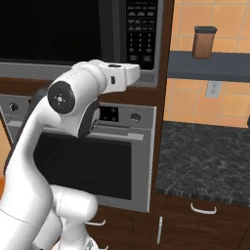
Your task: Open the microwave, place the bowl with waffle inside the microwave, then close the microwave door and turn it on.
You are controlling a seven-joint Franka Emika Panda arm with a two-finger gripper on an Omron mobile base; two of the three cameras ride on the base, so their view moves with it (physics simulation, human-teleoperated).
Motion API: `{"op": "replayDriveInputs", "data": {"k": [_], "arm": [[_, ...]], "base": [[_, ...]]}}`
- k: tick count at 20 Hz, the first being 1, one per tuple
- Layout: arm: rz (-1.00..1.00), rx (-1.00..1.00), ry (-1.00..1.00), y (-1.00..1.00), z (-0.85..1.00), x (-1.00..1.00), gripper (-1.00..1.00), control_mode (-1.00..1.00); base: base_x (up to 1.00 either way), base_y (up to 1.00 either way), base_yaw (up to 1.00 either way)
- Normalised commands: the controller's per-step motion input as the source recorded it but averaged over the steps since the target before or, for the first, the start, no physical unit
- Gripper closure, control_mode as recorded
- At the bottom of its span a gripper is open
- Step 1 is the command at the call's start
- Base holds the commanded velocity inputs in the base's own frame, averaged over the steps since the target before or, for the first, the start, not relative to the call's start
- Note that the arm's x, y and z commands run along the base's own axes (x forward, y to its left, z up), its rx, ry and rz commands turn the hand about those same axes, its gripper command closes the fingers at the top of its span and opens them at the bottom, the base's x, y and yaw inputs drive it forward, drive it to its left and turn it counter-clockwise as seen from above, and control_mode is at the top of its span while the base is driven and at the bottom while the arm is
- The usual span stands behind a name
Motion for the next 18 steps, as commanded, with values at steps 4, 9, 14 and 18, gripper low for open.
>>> {"op": "replayDriveInputs", "data": {"k": [4,9,14,18], "arm": [[0.0,0.06,-0.02,-0.47,0.0,-0.15,-1.0,-1.0],[0.0,0.04,-0.02,-0.5,0.0,0.0,-1.0,-1.0],[0.0,0.0,0.0,-0.44,-0.02,0.0,-1.0,-1.0],[0.0,0.0,0.0,-0.36,-0.02,0.0,-1.0,-1.0]], "base": [[0.0,0.0,0.0],[0.0,0.0,0.0],[0.0,0.0,0.0],[0.0,0.0,0.0]]}}
